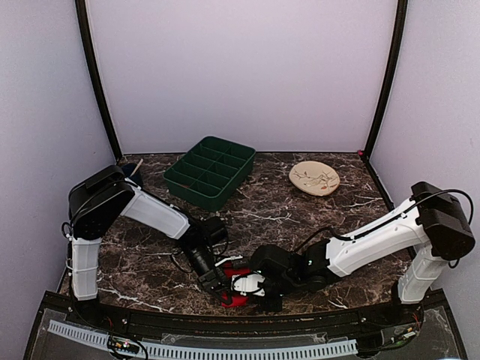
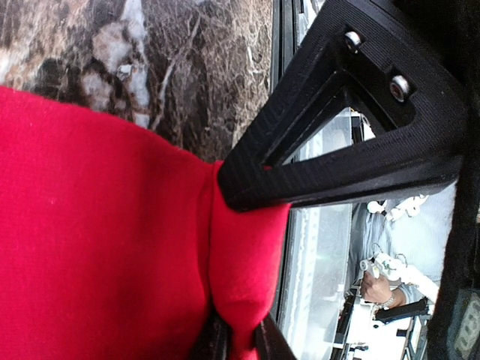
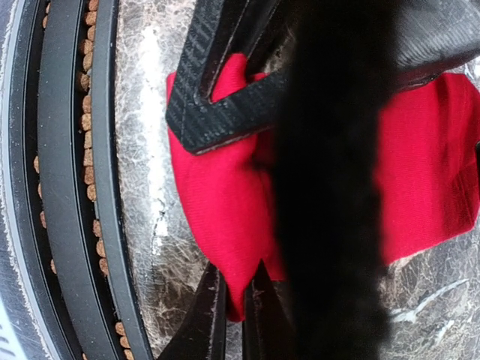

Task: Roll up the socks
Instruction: Roll the sock at the center of the board.

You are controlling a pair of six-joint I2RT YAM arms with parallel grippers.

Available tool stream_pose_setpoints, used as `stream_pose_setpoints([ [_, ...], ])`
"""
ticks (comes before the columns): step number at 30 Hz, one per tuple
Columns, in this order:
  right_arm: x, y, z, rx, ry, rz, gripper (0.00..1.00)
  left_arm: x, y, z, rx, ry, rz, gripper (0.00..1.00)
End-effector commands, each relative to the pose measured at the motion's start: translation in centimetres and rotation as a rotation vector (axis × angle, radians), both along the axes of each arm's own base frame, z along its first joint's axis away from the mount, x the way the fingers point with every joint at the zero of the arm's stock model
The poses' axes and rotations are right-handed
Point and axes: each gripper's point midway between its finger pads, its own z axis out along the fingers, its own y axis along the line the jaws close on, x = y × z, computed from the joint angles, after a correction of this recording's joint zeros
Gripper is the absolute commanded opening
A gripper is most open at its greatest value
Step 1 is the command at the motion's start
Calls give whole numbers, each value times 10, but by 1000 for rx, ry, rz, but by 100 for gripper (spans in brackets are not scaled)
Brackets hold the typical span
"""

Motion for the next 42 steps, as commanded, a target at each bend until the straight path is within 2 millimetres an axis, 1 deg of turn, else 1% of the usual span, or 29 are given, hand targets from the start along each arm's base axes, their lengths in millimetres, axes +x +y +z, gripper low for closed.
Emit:
stream_pose_setpoints([
  [1,-2,5,-4,10,37,2,4,1,15,-19,110,-50,8,16],
  [9,3,4,-8,5,68,-14,4,5,27,-16,150,-93,46,19],
  [12,5,4,-9,1,75,-18,4,10,30,-13,156,-111,68,21],
  [17,6,4,-11,-3,84,-21,3,21,30,-3,143,-145,104,22],
  [20,7,3,-13,-9,89,-27,3,25,33,-1,150,-157,119,23],
  [30,9,2,-19,-31,123,-42,3,36,51,2,189,-204,175,25],
  [36,9,4,-17,-29,184,-62,3,50,55,12,187,-261,231,25],
  [39,8,3,-18,-37,227,-69,3,63,58,11,205,-333,273,25],
  [42,7,2,-18,-40,267,-75,3,71,59,14,204,-382,307,25],
])
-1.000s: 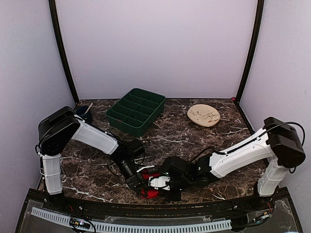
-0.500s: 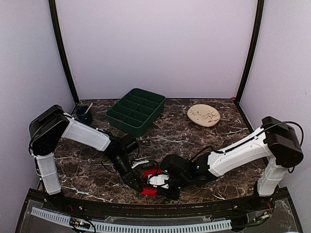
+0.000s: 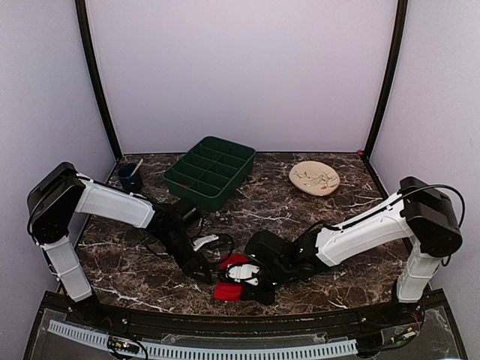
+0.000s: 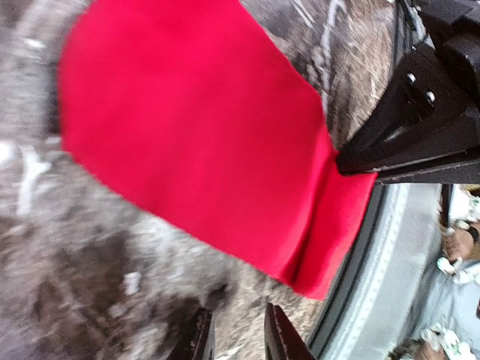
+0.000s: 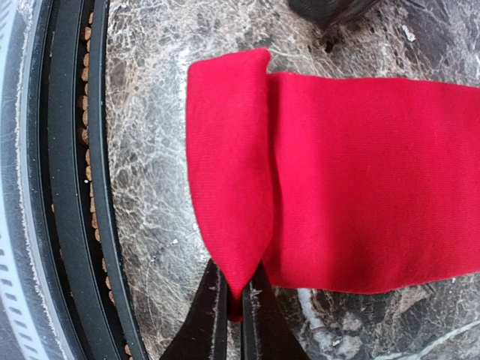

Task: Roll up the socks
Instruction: Roll the sock at the center of the board.

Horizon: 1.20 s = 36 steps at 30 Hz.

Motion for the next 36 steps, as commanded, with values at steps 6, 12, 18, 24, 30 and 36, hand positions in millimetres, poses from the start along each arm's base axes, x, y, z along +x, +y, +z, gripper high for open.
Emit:
stream_pose_setpoints([
  [6,-10,-16,-19,-96,174,-19,3,33,8,16,5,-237,115,25],
  [12,-10,-16,-19,-114,243,-12,4,47,13,33,-7,-354,171,26],
  [18,-10,-17,-17,-114,316,-15,4,53,17,45,-42,-424,221,26],
  [24,-8,-15,-17,-117,382,-25,4,57,21,63,-69,-566,242,27],
  [30,-4,-13,-14,-108,471,-43,4,40,12,74,-111,-648,158,29],
  [36,-4,-13,-12,-99,546,-51,4,22,5,75,-129,-702,75,29],
])
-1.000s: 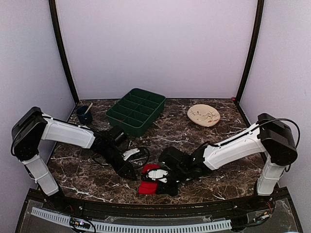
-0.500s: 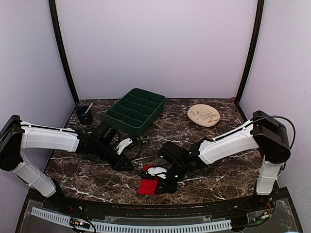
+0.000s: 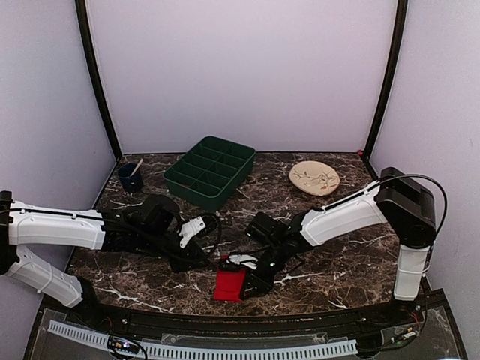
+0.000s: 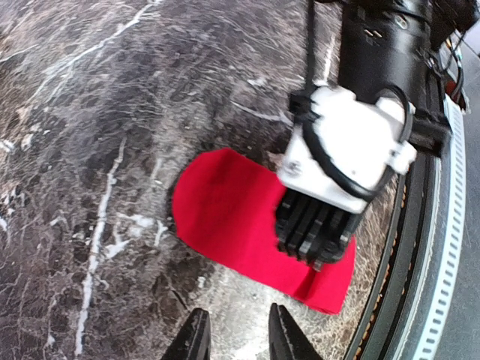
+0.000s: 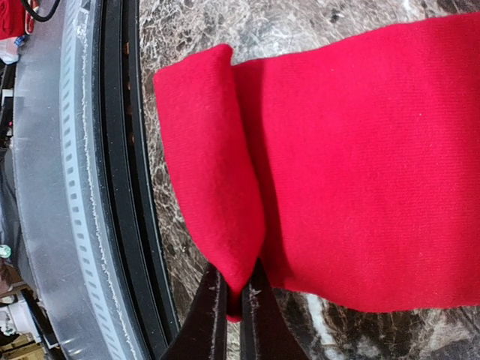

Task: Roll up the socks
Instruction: Roll the sock at the center of the board.

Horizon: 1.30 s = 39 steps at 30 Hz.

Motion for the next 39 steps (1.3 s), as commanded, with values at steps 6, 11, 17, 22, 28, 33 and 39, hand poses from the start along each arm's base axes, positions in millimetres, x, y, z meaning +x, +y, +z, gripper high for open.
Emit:
stream_pose_setpoints([
  [6,-5,-10,-11,-76,131,-14,4,-23,-4,6,11,-101,-140,30],
  [11,-3,-7,-9,-70,147,-17,5,-38,-12,2,25,-86,-228,33],
  [17,-4,-8,-12,-87,172,-18,5,-56,-21,-10,76,-78,-318,34],
  [22,-5,-10,-13,-93,189,-21,5,-66,-29,-16,111,-89,-377,36],
  [28,1,-2,-7,-76,187,-23,5,-77,-39,-26,149,-75,-438,37],
  [33,0,-3,-6,-77,190,-20,5,-82,-42,-37,191,-73,-470,37],
  [39,-1,-4,-7,-76,197,-18,5,-81,-42,-52,243,-64,-473,37],
])
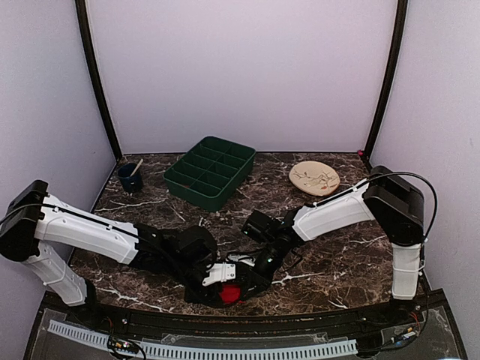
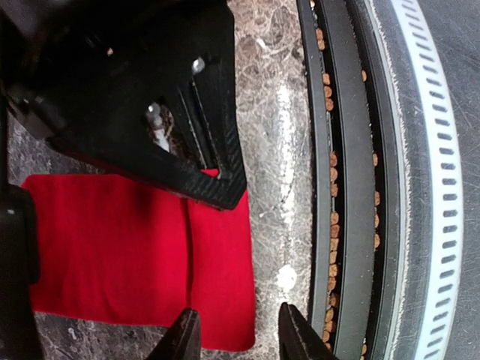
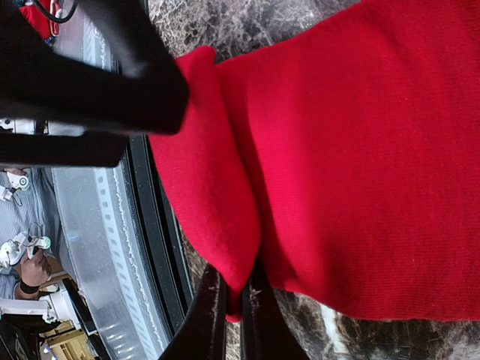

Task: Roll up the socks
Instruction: Roll the sock at the center of the board.

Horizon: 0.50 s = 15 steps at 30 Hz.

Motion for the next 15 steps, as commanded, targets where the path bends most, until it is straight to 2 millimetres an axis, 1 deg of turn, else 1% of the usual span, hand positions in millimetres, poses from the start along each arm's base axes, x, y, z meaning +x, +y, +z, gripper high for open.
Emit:
stream_pose_setpoints([
  [1,2,-4,-7,-32,18,-8,5,3,0,-3,34,-26,-9,37],
  [4,1,-4,-7,-30,21,-3,5,11,1,-8,52,-63,15,37],
  [6,1,-4,-7,-32,24,-3,5,14,-1,-8,47,-79,22,37],
  [15,0,-3,-7,-30,32,1,5,12,-3,-13,57,-63,7,37],
])
